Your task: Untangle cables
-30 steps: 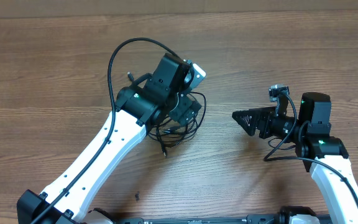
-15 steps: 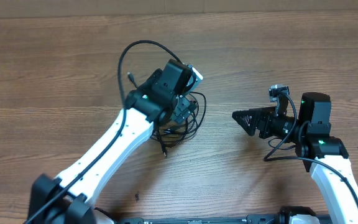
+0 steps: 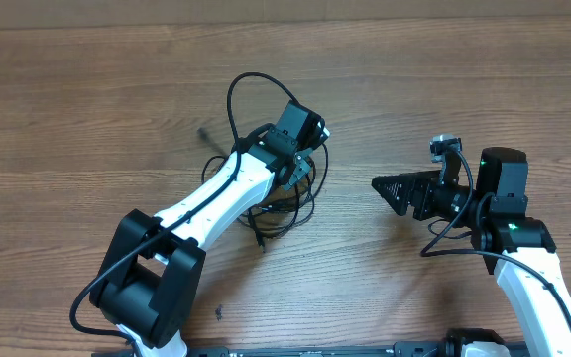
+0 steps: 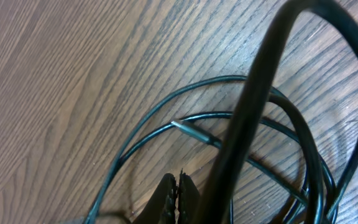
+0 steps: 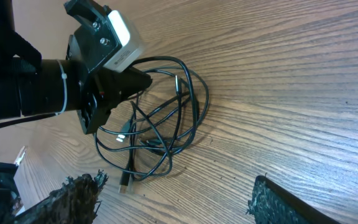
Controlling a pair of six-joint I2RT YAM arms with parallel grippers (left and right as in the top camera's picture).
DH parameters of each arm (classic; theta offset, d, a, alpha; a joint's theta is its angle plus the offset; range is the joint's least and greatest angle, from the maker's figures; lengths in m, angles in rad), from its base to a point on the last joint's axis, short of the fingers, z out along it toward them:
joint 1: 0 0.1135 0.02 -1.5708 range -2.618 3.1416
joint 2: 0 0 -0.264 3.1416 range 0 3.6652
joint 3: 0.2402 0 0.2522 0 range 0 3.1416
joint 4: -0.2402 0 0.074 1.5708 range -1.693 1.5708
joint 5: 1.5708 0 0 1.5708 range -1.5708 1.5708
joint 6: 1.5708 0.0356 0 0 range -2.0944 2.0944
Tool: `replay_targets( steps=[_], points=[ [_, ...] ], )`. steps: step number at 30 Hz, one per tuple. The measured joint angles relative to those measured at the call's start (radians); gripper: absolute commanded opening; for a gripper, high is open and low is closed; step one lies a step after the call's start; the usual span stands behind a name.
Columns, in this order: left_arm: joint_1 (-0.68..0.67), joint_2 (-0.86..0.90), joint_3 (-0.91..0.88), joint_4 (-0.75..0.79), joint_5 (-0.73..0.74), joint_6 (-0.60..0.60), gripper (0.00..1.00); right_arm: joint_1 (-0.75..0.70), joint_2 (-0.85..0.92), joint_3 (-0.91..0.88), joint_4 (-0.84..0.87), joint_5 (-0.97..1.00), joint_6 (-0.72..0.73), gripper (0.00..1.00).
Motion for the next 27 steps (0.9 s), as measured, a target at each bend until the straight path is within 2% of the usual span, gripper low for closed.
replay_targets(
  steps=[6, 17, 27],
  points=[
    [0.0, -0.043, 0.008, -0.056, 0.0, 0.002, 0.04, 0.0, 0.0, 0.0, 0.0, 0.003, 0.0, 0.78],
    [0.007, -0.413, 0.228, -0.034, -0.045, 0.002, 0.04, 0.0, 0.0, 0.0, 0.0, 0.004, 0.001, 0.78],
    [0.125, -0.539, 0.277, -0.034, -0.157, 0.002, 0.04, 0.0, 0.0, 0.0, -0.006, 0.004, 0.0, 0.78]
  ],
)
